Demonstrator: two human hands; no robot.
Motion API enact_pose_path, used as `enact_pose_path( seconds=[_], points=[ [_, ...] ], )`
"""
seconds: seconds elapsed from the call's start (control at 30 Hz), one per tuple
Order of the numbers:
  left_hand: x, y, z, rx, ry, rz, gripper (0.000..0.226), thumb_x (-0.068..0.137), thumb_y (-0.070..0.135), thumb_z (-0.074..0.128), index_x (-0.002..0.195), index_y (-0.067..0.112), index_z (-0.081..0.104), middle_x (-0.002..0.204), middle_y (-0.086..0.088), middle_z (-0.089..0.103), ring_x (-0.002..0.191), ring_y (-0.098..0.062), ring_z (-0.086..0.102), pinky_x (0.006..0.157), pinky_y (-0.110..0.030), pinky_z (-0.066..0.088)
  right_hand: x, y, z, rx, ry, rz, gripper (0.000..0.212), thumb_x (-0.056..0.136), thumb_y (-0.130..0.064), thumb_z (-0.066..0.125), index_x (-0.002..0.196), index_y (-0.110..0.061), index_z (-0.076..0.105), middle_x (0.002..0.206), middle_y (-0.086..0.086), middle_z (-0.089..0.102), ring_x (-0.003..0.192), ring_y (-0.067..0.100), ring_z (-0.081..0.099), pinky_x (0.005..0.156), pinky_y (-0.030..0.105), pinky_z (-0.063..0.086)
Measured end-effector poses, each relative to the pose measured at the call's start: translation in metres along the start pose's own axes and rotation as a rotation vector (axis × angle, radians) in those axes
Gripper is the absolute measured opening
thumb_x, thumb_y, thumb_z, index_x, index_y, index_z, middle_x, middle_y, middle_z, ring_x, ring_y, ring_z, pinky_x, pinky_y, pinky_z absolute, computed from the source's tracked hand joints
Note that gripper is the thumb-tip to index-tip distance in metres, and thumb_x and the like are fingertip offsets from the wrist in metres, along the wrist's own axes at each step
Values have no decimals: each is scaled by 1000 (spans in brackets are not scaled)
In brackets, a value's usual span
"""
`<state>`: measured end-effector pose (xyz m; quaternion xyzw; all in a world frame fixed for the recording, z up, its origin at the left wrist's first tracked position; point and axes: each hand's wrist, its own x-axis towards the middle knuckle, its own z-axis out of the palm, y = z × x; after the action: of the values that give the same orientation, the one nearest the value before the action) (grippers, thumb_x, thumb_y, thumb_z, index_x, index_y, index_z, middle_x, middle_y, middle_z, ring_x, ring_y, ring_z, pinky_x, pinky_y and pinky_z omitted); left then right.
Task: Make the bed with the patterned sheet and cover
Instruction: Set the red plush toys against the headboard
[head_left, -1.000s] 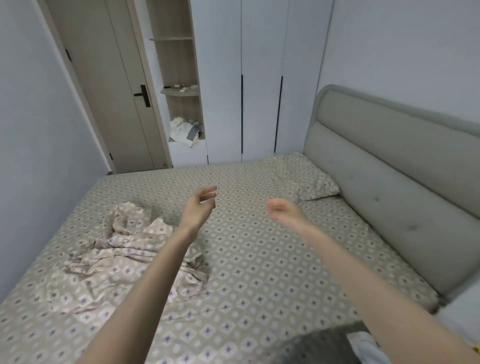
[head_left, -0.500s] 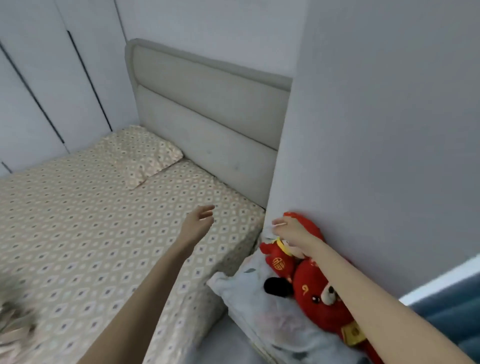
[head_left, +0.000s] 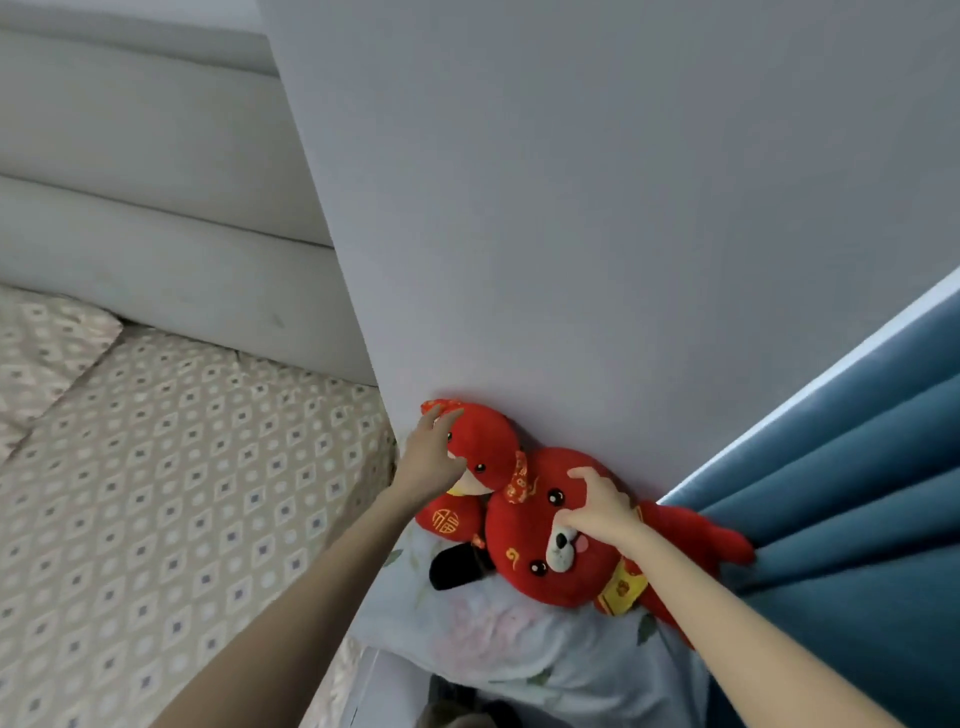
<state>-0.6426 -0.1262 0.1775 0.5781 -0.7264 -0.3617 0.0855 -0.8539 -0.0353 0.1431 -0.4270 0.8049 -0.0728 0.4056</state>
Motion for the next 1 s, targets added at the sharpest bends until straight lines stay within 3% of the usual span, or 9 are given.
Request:
enact_pose_path(
  seconds=[0.17, 0.23, 0.37, 0.53, 0.7, 0.77, 0.87, 1.0],
  points=[
    [65, -2, 12, 463, -245, 136, 85, 82, 12, 64, 150, 30, 17, 158, -3, 10, 145, -26, 9, 108, -43, 32, 36, -1, 14, -216, -14, 63, 87, 75, -21, 70, 146, -30, 20, 153, 3, 17, 134, 35, 22, 104, 43, 35],
    [83, -4, 21, 668, -323, 182, 93, 80, 17, 70, 151, 31, 12, 159, -2, 6, 146, -25, 6, 113, -44, 25, 51, -2, 18, -335, -31, 72, 94, 74, -20, 72, 147, -31, 15, 156, 2, 8, 137, 34, 17, 105, 47, 34],
    [105, -12, 44, 893, -334, 219, 105, 76, 27, 75, 150, 34, 2, 158, -4, 3, 145, -28, 7, 115, -48, 15, 82, 0, 25, -530, -29, 25, 104, 72, -19, 78, 149, -30, 9, 157, 3, 8, 140, 30, 16, 108, 46, 32],
    [118, -12, 57, 995, -322, 269, 103, 77, 27, 73, 150, 31, 1, 155, -10, 3, 141, -33, 12, 108, -49, 28, 119, -5, 29, -611, -201, 13, 128, 63, -24, 87, 151, -35, -5, 157, 4, 2, 141, 34, 13, 108, 49, 32],
    [120, -23, 63, 1019, -271, 286, 103, 72, 25, 76, 148, 27, 7, 153, -6, 12, 133, -34, 24, 95, -46, 38, 141, -8, 34, -687, -307, 67, 132, 59, -32, 88, 148, -41, -8, 155, 7, -7, 137, 55, 2, 102, 69, 29],
    [116, -29, 62, 1029, -238, 304, 105, 70, 28, 79, 148, 25, 9, 151, -6, 17, 131, -34, 26, 99, -51, 35, 144, -8, 36, -700, -303, 67, 127, 60, -30, 87, 148, -39, -4, 153, 8, -2, 136, 56, 3, 98, 72, 31],
    [104, -32, 62, 1034, -191, 312, 105, 68, 33, 79, 147, 22, 11, 147, -9, 21, 134, -34, 24, 109, -62, 17, 142, -6, 40, -757, -299, -7, 118, 62, -30, 85, 148, -28, 4, 152, 3, 8, 135, 56, 3, 97, 74, 29],
    [85, -31, 60, 973, -118, 256, 106, 67, 34, 79, 146, 23, 10, 145, -10, 24, 132, -34, 27, 108, -63, 19, 125, -6, 42, -919, -245, -210, 109, 60, -43, 81, 143, -15, 16, 143, 1, 28, 130, 48, 26, 98, 66, 33]
  ],
)
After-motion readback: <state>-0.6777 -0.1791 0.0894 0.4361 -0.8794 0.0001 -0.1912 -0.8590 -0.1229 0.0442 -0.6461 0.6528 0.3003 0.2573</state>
